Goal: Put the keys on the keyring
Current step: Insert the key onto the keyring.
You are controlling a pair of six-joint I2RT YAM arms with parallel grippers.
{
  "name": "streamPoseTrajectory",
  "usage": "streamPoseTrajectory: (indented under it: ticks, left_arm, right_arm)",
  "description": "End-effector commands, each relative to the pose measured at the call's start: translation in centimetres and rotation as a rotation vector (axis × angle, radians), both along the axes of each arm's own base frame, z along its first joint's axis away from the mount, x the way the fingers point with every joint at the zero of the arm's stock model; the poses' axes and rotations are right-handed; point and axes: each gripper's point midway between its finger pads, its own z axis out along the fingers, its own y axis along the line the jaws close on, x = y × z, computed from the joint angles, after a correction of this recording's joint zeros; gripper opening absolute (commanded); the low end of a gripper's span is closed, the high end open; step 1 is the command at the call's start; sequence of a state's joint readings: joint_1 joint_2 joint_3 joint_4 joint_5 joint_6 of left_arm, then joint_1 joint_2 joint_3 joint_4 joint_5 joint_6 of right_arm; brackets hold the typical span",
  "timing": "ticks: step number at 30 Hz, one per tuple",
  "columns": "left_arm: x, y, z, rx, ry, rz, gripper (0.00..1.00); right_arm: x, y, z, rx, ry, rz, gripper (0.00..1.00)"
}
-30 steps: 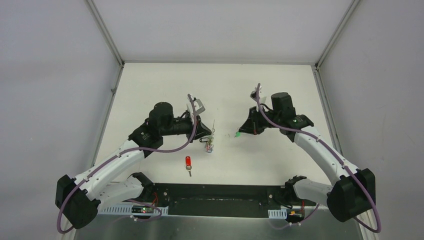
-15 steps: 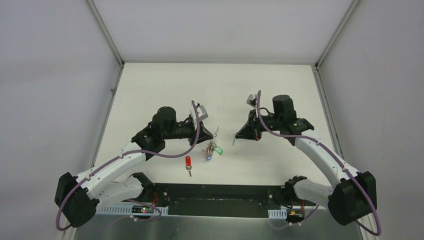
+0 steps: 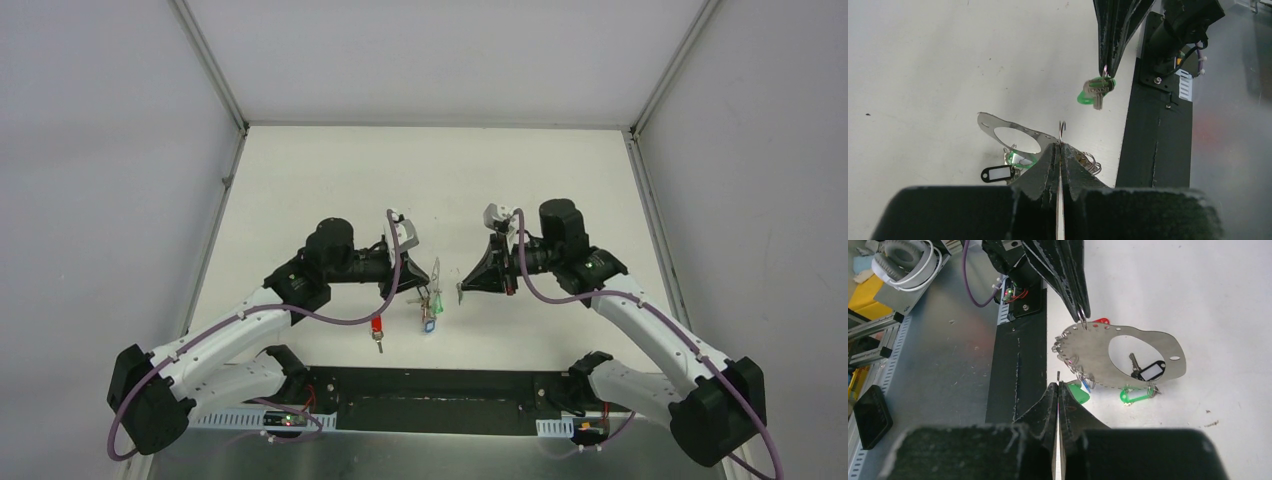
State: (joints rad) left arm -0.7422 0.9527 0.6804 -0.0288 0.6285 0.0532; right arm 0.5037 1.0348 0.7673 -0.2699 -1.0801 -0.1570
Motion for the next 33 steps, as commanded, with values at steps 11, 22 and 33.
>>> streamPoseTrajectory:
  ticks: [11,22,33]
  left_arm:
    - [-1.4,-1.0,2.9,-0.079,-0.127,-0.087,0.0]
    - [-1.9,-1.8,2.6,-0.064,-0.127,-0.111,0.0]
    - [-2.0,-2.2,2.2,-0.041,-0.117,-0.109,0.0]
  right_arm:
    - [-1.5,2.8,2.8,0.076,-0.194,0.106,0.0]
    - [-0.8,3.5,2.9,0.051,-0.246,0.064,0.0]
    - [-0.4,4.1,3.2,0.057,-0.263,0.056,0.0]
